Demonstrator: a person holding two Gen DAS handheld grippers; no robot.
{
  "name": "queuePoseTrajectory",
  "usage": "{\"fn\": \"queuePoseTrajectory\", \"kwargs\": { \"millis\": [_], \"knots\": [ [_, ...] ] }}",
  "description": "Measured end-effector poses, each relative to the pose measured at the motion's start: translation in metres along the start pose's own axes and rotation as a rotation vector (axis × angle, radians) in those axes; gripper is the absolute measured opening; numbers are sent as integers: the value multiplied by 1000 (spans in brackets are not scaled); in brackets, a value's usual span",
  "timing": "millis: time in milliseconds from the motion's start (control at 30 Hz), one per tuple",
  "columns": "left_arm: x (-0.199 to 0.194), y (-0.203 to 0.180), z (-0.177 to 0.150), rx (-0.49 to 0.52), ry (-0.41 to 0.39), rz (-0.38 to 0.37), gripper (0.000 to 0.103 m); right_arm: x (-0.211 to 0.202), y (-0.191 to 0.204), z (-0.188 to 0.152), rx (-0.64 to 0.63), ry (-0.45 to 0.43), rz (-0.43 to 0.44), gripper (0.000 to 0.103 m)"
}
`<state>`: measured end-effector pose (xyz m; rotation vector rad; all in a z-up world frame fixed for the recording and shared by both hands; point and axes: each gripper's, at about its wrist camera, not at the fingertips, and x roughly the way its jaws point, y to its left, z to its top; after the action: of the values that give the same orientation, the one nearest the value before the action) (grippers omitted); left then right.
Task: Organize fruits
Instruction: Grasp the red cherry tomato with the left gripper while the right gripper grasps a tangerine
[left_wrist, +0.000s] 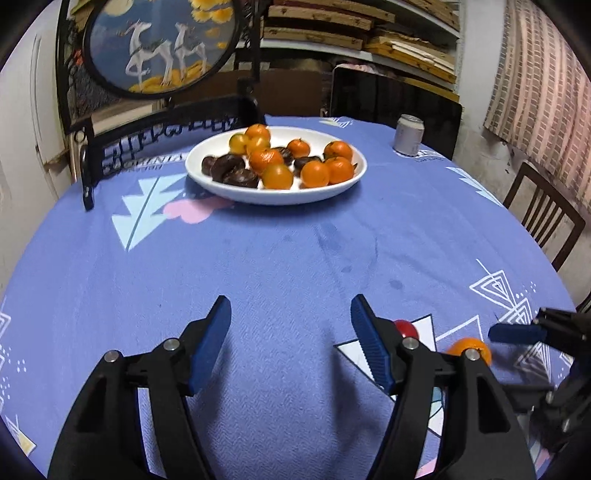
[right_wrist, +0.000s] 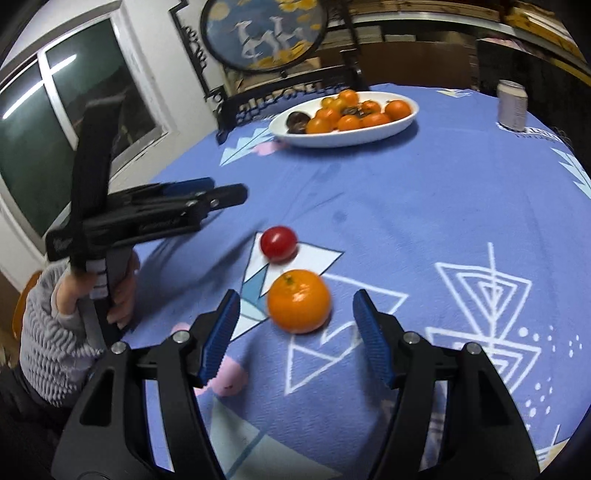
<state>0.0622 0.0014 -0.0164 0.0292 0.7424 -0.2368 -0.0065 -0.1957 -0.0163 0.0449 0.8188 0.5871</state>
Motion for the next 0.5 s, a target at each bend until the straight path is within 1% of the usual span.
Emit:
{"fn": "queuePoseTrajectory", "kwargs": {
  "millis": [100, 200, 300, 400, 433, 467, 500],
  "knots": [
    [3, -1, -1, 3, 16, -1, 68, 4, -3, 1, 10, 16, 2, 65],
    [2, -7, -2, 24, 16, -7, 68, 9, -4, 1, 15, 45, 4, 65],
    [1, -14, -4, 51, 15, -17, 68, 16, 0, 3, 7, 63, 6, 61],
    [0, -19, -5, 72, 12, -23, 68, 22, 2, 4, 12, 87, 1, 54],
    [0, -20, -5, 74, 11, -24, 68, 24, -1, 4, 26, 94, -3, 45],
    [-1, -20, -5, 74, 11, -27, 68, 25, -4, 4, 45, 99, 7, 42],
    [0, -20, -5, 74, 14, -35, 68, 24, -7, 4, 59, 96, 19, 41]
  ]
}}
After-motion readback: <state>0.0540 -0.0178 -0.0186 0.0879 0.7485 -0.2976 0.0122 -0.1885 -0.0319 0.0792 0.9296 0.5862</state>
